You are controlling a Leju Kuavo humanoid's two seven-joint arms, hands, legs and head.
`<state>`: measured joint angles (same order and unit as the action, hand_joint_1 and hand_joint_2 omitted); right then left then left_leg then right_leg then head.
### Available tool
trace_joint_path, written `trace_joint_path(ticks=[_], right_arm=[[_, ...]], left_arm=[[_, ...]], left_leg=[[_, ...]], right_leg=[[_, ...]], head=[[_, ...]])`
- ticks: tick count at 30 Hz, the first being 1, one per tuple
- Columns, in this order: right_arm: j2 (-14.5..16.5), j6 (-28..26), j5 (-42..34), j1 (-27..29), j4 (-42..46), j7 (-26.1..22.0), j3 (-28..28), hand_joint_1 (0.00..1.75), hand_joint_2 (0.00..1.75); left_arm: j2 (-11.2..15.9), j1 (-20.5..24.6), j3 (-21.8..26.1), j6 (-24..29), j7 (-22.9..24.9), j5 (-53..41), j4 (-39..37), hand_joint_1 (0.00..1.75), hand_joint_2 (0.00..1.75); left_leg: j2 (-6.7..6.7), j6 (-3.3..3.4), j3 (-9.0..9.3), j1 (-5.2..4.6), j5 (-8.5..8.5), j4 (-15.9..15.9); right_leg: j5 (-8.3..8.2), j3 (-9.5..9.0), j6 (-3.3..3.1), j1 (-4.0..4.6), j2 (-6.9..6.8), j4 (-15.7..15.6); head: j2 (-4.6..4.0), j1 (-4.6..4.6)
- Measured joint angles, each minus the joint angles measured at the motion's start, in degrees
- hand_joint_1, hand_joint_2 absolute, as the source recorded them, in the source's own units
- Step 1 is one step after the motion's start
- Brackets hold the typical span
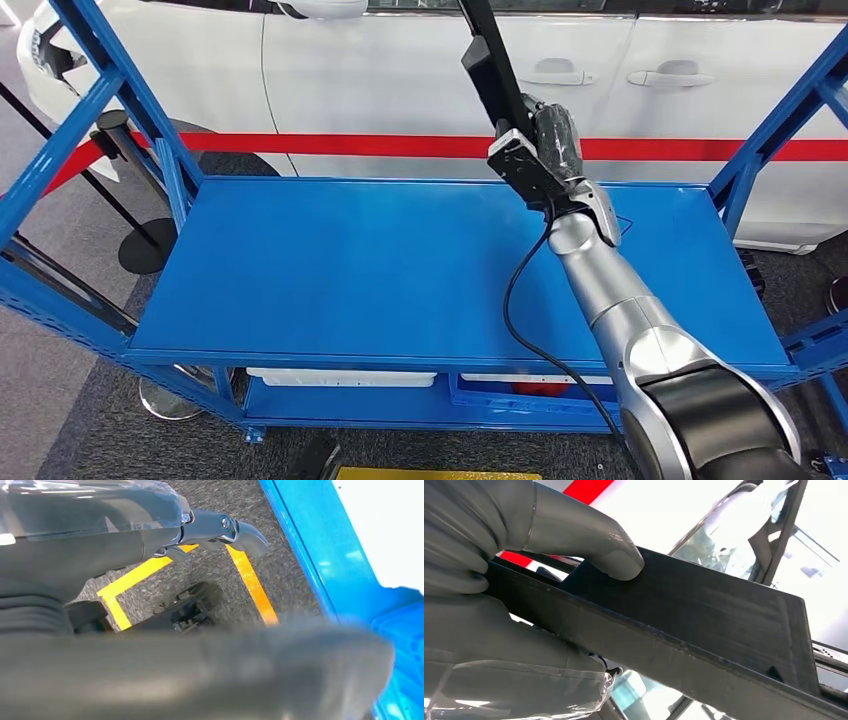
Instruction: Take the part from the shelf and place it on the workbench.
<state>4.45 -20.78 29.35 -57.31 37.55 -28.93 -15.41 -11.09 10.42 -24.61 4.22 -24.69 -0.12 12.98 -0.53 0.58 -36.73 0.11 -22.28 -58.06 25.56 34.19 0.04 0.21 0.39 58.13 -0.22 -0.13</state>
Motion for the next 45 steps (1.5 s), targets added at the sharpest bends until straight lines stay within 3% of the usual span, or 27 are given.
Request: trace_joint_path(ticks=[3,7,12,27,34,39,45], right_arm=[[0.0,3.1,-8.7,2.1,1.8,-2.8,0.0,1.75,1.75],[0.0,2.2,-14.7,6.5,6.1,-5.0,-0.8,1.75,1.75],[0.0,1.5,-16.2,10.0,9.8,-5.1,-2.5,1.75,1.75],[-0.4,0.4,-17.1,12.5,17.5,-2.9,-4.3,1.75,1.75],[-0.5,1.1,-17.5,12.5,17.8,-2.7,-4.6,1.75,1.75],[-0.4,3.5,-20.0,12.2,17.6,-2.3,-4.6,1.75,1.75],[-0.3,4.7,-22.5,11.9,14.0,-5.5,-4.6,1.75,1.75]], left_arm=[[0.0,0.0,1.2,-2.0,-2.9,2.2,0.1,0.0,1.75],[0.2,0.1,3.6,-7.4,-5.1,6.1,0.5,0.0,1.75],[1.0,1.0,4.8,-8.1,-5.8,6.8,1.0,0.0,1.75],[1.7,1.9,5.5,-9.1,-3.9,8.6,1.5,0.0,1.75],[1.7,1.9,5.5,-6.9,-6.0,8.0,1.9,0.0,1.75],[1.6,1.9,5.5,-5.0,-4.8,9.8,2.0,0.0,1.75],[1.6,2.0,6.6,-8.0,-5.3,14.0,2.4,0.0,1.75]], left_leg=[[-0.02,0.0,0.0,0.0,0.0,0.0],[-0.03,0.0,-0.02,-0.02,-0.01,0.0],[0.0,-0.01,-0.01,-0.01,-0.01,0.0],[0.01,0.0,-0.02,-0.01,-0.01,0.0],[0.0,-0.01,-0.02,-0.01,-0.01,0.0],[0.0,-0.01,-0.02,-0.01,-0.01,0.0],[0.0,-0.01,-0.03,-0.01,-0.01,0.0]], right_leg=[[0.0,-0.01,0.0,0.0,-0.01,0.0],[0.0,0.0,0.0,0.0,-0.01,0.0],[0.0,0.02,0.0,-0.01,0.02,0.0],[0.0,0.03,0.0,-0.01,0.02,0.0],[0.0,0.02,0.0,-0.01,0.01,0.0],[0.0,0.02,0.0,-0.01,0.01,0.0],[0.0,0.02,0.0,-0.01,0.01,0.0]], head=[[0.0,0.0],[0.0,0.0],[0.0,0.0],[0.0,0.0],[0.0,0.0],[0.0,0.0],[0.0,0.0]])
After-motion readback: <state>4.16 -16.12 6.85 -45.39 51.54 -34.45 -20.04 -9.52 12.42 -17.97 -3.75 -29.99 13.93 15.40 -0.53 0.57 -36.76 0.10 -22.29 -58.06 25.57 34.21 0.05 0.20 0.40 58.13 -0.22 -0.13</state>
